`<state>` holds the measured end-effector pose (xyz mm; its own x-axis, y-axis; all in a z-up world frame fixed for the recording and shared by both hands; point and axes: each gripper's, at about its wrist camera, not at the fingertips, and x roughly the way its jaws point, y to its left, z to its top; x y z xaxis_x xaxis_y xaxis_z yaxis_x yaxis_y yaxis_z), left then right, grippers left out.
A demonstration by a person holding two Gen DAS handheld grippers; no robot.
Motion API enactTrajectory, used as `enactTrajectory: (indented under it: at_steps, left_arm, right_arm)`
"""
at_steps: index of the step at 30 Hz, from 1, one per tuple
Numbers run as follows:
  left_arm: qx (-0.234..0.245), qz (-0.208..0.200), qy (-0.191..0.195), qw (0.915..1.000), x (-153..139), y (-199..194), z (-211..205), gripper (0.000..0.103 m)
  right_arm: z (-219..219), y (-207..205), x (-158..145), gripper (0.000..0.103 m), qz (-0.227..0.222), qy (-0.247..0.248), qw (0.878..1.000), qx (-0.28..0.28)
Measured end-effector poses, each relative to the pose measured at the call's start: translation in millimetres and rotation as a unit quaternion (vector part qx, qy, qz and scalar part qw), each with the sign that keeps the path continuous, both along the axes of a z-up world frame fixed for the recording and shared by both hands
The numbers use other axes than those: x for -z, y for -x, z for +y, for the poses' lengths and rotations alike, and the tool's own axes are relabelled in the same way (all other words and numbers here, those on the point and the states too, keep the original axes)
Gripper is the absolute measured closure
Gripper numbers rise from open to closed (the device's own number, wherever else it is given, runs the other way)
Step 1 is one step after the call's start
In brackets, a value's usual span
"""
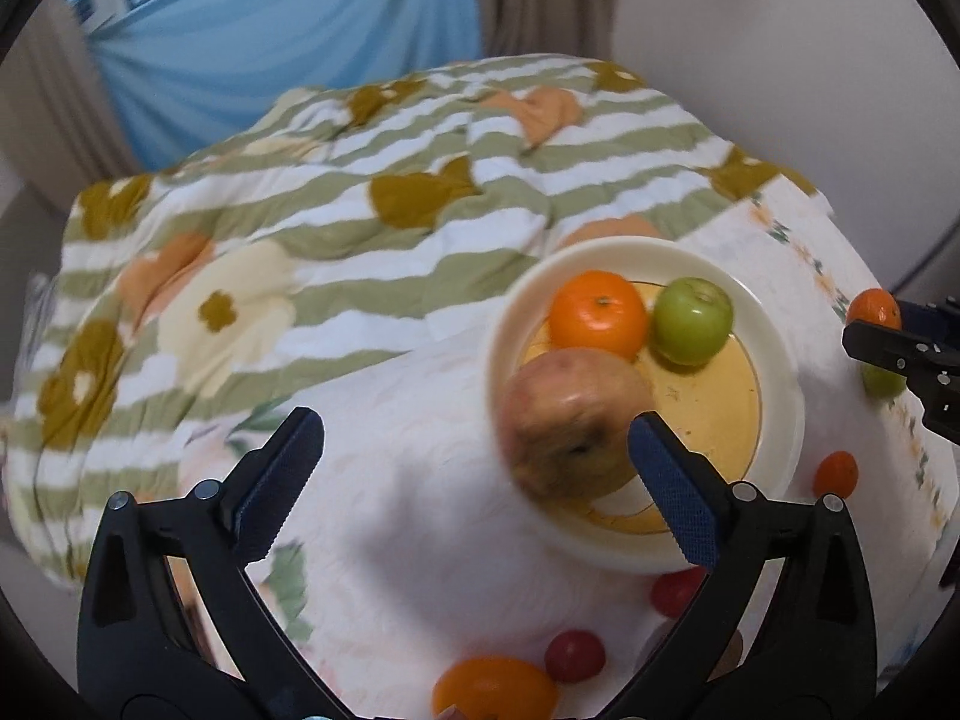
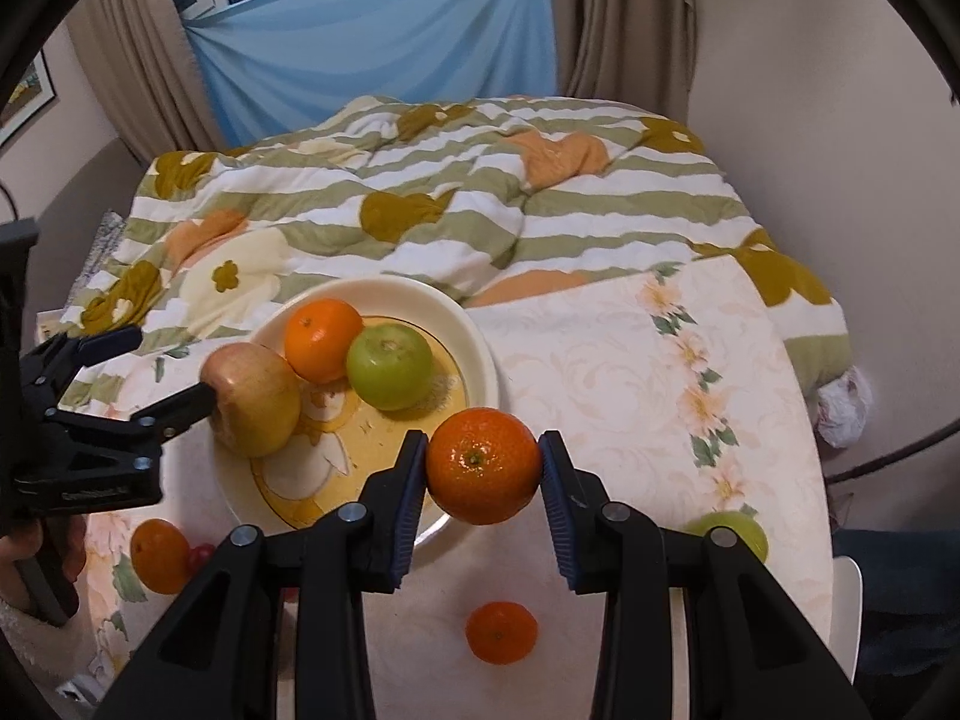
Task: Organize fruits
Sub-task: 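Carry the large apple with the left tool while the right tool carries the tangerine to the bowl, then release the large apple into the bowl with the left tool while the right tool releases the tangerine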
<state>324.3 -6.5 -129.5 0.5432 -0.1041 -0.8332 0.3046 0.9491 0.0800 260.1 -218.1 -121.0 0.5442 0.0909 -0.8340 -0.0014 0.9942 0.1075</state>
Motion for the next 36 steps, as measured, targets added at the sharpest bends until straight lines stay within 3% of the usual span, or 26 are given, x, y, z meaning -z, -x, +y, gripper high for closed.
enactTrajectory:
  at_steps: [9,17,29,30,33,35,36]
  left_arm:
    - [-0.09,0.01,0.02,0.9957,-13,30,50,0.0]
    - [-0.158,0.014,0.026,0.987,-15,58,83,0.0]
    - [-0.205,0.036,0.033,0.9775,0,81,95,0.0]
    - [-0.207,0.037,0.033,0.977,1,83,96,0.0]
    - [-0.214,0.036,0.038,0.9754,0,88,95,0.0]
    - [-0.216,0.035,0.039,0.975,-1,90,94,0.0]
    - [-0.217,0.032,0.039,0.9749,-3,91,93,0.0]
  right_arm:
    - [18,-13,10,0.069,0.003,0.0,0.998,-0.067]
    - [30,-24,32,0.069,0.015,0.0,0.994,-0.112]
    - [41,-34,50,0.067,0.014,0.013,0.989,-0.147]
    - [41,-35,50,0.065,0.012,0.013,0.989,-0.149]
    - [41,-33,45,0.044,-0.004,0.015,0.989,-0.15]
    - [38,-32,40,0.019,-0.018,0.012,0.989,-0.148]
    - [38,-32,37,0.014,-0.023,0.01,0.989,-0.147]
